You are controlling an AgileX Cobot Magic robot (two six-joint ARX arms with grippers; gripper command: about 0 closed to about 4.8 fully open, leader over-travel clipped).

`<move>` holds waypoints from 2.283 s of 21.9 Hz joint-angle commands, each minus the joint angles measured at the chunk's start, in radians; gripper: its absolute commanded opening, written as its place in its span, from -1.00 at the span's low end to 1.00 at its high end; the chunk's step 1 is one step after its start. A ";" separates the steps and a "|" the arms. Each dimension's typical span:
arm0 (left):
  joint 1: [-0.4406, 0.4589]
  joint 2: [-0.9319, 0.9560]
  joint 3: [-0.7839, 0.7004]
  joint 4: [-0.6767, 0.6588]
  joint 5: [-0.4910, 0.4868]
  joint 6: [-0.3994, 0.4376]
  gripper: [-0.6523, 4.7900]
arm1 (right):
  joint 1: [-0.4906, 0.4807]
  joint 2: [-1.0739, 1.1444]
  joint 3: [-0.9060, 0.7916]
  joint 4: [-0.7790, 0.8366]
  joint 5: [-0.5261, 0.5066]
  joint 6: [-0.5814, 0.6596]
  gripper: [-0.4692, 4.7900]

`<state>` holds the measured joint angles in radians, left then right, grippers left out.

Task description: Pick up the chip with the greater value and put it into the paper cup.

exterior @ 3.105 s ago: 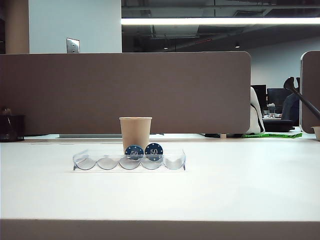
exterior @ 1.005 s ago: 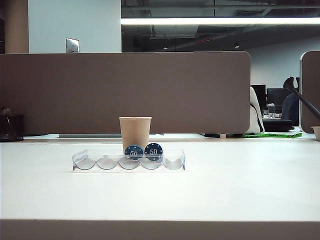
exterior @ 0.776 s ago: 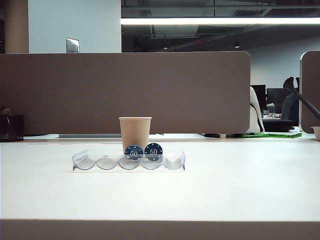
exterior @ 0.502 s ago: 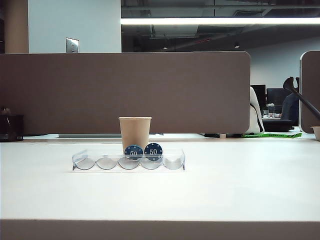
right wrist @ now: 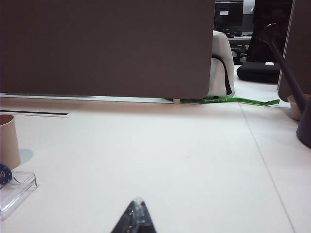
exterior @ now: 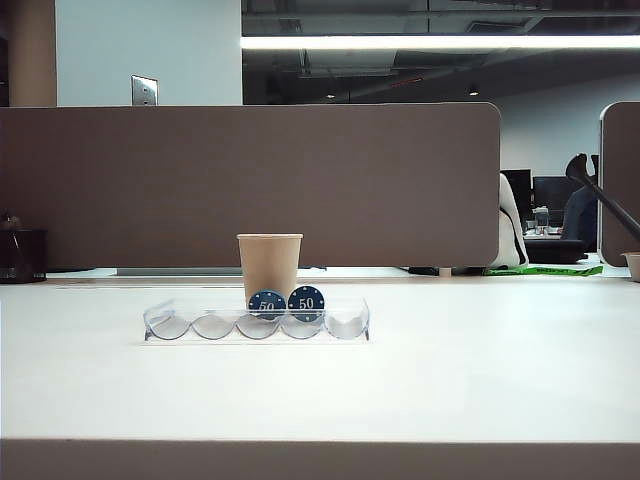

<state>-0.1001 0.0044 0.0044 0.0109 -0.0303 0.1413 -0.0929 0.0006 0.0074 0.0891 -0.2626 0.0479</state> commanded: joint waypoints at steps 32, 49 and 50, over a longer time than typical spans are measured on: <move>0.120 0.001 0.003 0.057 0.083 -0.142 -0.78 | 0.104 0.000 -0.002 -0.001 0.184 -0.047 -0.83; 0.120 0.001 0.003 0.056 0.083 -0.142 -0.78 | 0.104 0.000 -0.002 -0.012 0.193 -0.044 -0.82; 0.120 0.001 0.003 0.056 0.083 -0.142 -0.78 | 0.104 0.000 -0.002 -0.011 0.193 -0.044 -0.82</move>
<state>0.0185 0.0044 0.0044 0.0559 0.0498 0.0025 0.0109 0.0002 0.0074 0.0647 -0.0734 0.0006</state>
